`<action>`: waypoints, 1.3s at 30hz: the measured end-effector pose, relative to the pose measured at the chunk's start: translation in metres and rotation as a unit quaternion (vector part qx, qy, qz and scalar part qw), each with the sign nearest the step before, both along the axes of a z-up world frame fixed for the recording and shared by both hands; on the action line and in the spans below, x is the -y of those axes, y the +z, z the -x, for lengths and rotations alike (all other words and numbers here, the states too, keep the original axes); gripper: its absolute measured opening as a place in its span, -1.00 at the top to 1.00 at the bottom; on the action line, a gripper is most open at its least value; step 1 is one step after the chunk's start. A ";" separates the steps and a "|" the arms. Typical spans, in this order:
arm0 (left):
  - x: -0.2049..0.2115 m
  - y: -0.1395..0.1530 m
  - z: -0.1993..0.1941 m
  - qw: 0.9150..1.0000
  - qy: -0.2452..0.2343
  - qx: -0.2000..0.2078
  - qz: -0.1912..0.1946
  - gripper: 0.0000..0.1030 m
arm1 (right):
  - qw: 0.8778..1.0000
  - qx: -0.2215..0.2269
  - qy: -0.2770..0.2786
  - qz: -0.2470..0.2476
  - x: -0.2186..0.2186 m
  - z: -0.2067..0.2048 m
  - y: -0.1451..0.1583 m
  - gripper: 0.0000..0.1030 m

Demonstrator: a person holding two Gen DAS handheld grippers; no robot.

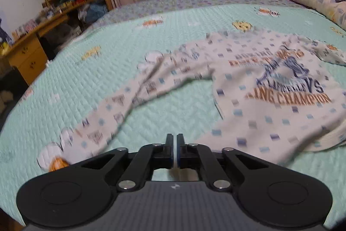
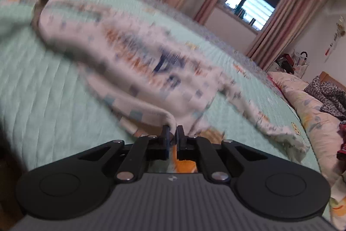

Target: Fold clothes

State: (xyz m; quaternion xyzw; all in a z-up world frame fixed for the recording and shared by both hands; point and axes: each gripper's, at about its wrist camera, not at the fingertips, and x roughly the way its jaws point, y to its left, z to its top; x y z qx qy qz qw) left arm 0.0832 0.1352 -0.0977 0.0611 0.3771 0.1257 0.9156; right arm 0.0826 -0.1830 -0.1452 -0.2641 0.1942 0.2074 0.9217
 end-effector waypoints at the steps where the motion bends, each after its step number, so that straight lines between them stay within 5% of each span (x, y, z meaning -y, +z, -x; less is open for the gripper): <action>1: -0.001 0.009 -0.003 1.000 0.003 0.011 -0.006 1.00 | 1.000 0.004 -0.006 -0.029 0.005 -0.007 0.016 0.89; 6: -0.007 0.082 -0.014 0.994 0.000 0.103 -0.027 1.00 | 0.982 0.005 -0.035 -0.183 0.038 -0.061 0.110 0.89; 10: 0.001 0.101 -0.034 0.994 -0.024 0.096 -0.035 0.91 | 0.977 -0.054 -0.044 -0.202 0.031 -0.132 0.129 0.89; 14: 0.043 0.060 -0.009 0.989 -0.093 0.070 -0.094 0.59 | 0.979 -0.078 -0.055 -0.178 0.021 -0.159 0.107 0.89; 17: 0.087 0.008 0.029 0.971 -0.190 0.034 -0.141 0.50 | 0.979 -0.088 -0.057 -0.175 0.022 -0.153 0.087 0.89; 18: 0.099 -0.006 0.040 0.966 -0.211 0.024 -0.145 0.50 | 0.979 -0.089 -0.057 -0.175 0.023 -0.147 0.082 0.89; 22: 0.120 -0.038 0.065 0.969 -0.213 -0.004 -0.126 0.37 | 0.980 -0.087 -0.049 -0.170 0.026 -0.121 0.071 0.89; 27: 0.106 -0.035 0.065 0.988 -0.153 -0.016 -0.020 0.17 | 0.980 -0.089 -0.031 -0.177 0.028 -0.096 0.064 0.89; 34: 0.097 -0.050 0.036 0.989 -0.124 -0.056 0.064 0.00 | 0.981 -0.072 -0.033 -0.179 0.033 -0.068 0.053 0.89; 36: 0.090 -0.054 0.025 0.985 -0.114 -0.072 0.109 0.17 | 0.980 -0.066 -0.043 -0.181 0.040 -0.063 0.052 0.89; 37: 0.087 -0.052 0.021 0.982 -0.115 -0.073 0.133 0.67 | 0.980 -0.066 -0.049 -0.181 0.044 -0.061 0.050 0.89; 38: 0.083 -0.050 0.017 0.978 -0.115 -0.075 0.157 0.90 | 0.980 -0.066 -0.054 -0.181 0.047 -0.060 0.049 0.89; 39: 0.079 -0.048 0.013 0.974 -0.116 -0.077 0.181 0.90 | 0.980 -0.067 -0.058 -0.180 0.050 -0.060 0.048 0.89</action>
